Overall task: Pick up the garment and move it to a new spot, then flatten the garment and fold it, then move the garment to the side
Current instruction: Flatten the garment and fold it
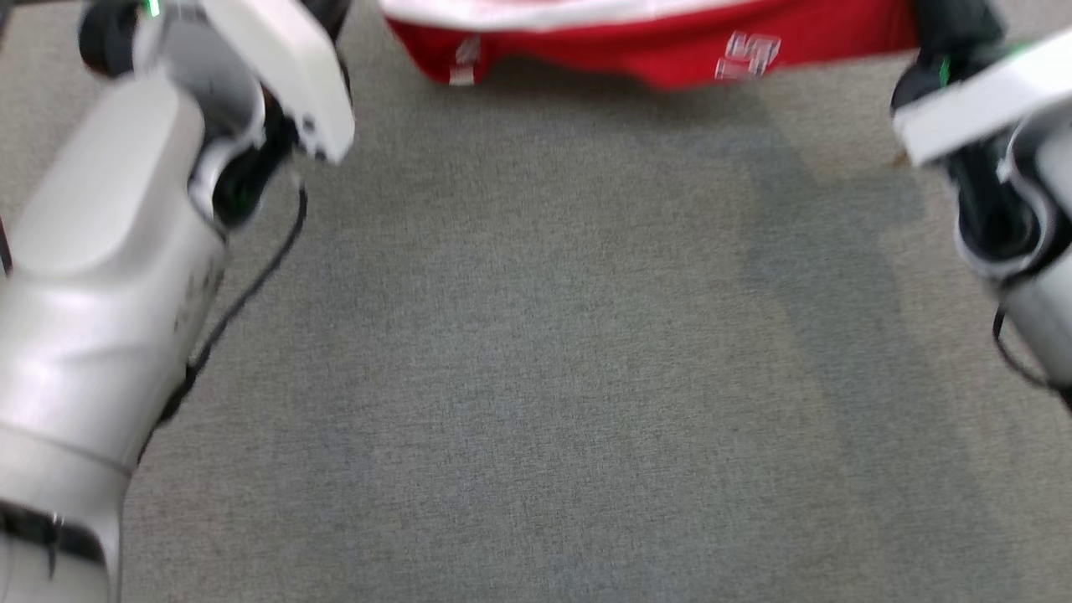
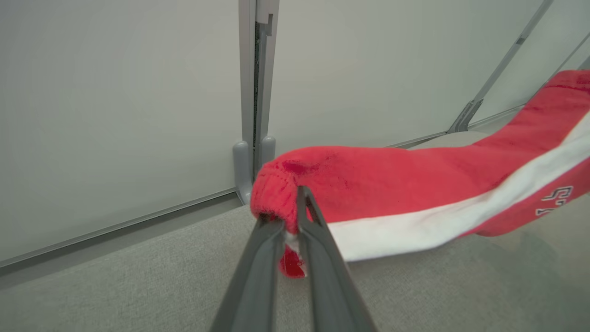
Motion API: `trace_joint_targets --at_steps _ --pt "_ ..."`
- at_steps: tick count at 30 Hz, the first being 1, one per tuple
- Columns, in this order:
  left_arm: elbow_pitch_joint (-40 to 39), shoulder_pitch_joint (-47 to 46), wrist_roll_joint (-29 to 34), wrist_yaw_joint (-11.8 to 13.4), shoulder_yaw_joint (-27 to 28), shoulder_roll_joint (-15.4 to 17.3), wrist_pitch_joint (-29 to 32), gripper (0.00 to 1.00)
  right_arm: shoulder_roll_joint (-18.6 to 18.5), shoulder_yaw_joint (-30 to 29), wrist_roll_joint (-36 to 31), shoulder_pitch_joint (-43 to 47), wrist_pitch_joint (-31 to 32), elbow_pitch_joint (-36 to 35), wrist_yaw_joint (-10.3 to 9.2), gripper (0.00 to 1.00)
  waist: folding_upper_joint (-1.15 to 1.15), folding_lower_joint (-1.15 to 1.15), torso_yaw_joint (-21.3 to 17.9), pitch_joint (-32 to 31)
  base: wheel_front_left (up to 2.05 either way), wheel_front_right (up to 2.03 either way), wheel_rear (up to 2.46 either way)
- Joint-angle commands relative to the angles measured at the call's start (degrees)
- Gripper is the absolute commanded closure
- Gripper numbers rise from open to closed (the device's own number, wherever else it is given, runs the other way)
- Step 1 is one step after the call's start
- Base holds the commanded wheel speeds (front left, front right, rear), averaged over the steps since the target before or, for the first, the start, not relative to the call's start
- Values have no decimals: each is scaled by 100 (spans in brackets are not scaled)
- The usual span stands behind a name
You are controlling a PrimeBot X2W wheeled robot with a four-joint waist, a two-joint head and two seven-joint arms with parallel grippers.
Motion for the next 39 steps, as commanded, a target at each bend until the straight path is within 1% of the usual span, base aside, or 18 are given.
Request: trace_joint_targets --at_steps 1,4,7,9,13,16,19,21,24,26,29,32,33,34,35,39 --pt "-164 333 -146 -1 -76 153 28 100 -98 92 75 320 -73 -99 0 100 0 0 -44 -365 0 0 0" --pt "-571 1147 -401 -1 -276 449 231 100 -236 235 168 1008 -127 -277 0 100 0 0 -84 -807 0 0 0" --pt "-1185 1908 -618 10 -391 833 526 100 -365 241 269 1683 -163 -492 0 100 0 0 -113 -1255 0 0 0" --pt "-1685 2407 -798 129 -413 1073 743 100 -502 185 250 2098 -164 -664 0 100 0 0 -116 -1516 0 0 0" --pt "-2951 3297 -1112 534 -455 1637 1266 100 -766 86 230 2946 -161 -1095 -1 100 0 0 -104 -1893 0 0 0" --pt "-3937 3806 -1285 939 -475 2060 1645 100 -1021 76 304 3418 -158 -1435 -1 100 0 0 -108 -2006 0 0 0" --pt "-4824 4194 -1431 1338 -485 2407 1950 100 -1265 35 334 3774 -50 -1722 -1 100 0 0 -107 -2032 0 0 0" --pt "-5272 4347 -1528 1553 -457 2567 2103 100 -1376 -50 329 3903 -6 -1885 -1 100 0 0 -112 -2011 0 0 0" --pt "-5680 4389 -1638 1771 -399 2744 2330 100 -1460 -187 312 3950 117 -2016 -1 100 0 0 -120 -1927 0 0 0" --pt "-5742 4264 -1751 1822 -398 2747 2539 100 -1444 -283 253 3824 236 -2010 -1 100 0 0 -107 -1806 0 0 0" --pt "-5574 3967 -1938 1754 -395 2630 2871 100 -1357 -354 148 3592 468 -1883 -1 100 0 0 -77 -1587 0 0 0" --pt "-5155 3526 -1974 1626 -459 2448 3186 100 -1202 -401 84 3249 701 -1666 -1 100 0 0 -44 -1328 0 0 0" --pt "-5155 3526 -1974 1626 -459 2448 3186 100 -1202 -401 84 3249 701 -1666 -1 100 0 0 -44 -1328 0 0 0" --pt "-4997 3384 -2006 1581 -486 2368 3291 100 -1151 -402 93 3133 790 -1587 -1 100 0 0 -36 -1244 0 0 0" --pt "-4688 3107 -2096 1477 -531 2227 3522 100 -1057 -412 131 2905 942 -1394 -1 100 0 0 -22 -1092 0 0 0" --pt "-4118 2554 -2155 1302 -514 1954 3757 100 -931 -424 243 2453 1181 -1016 -1 100 0 0 26 -807 0 0 0"
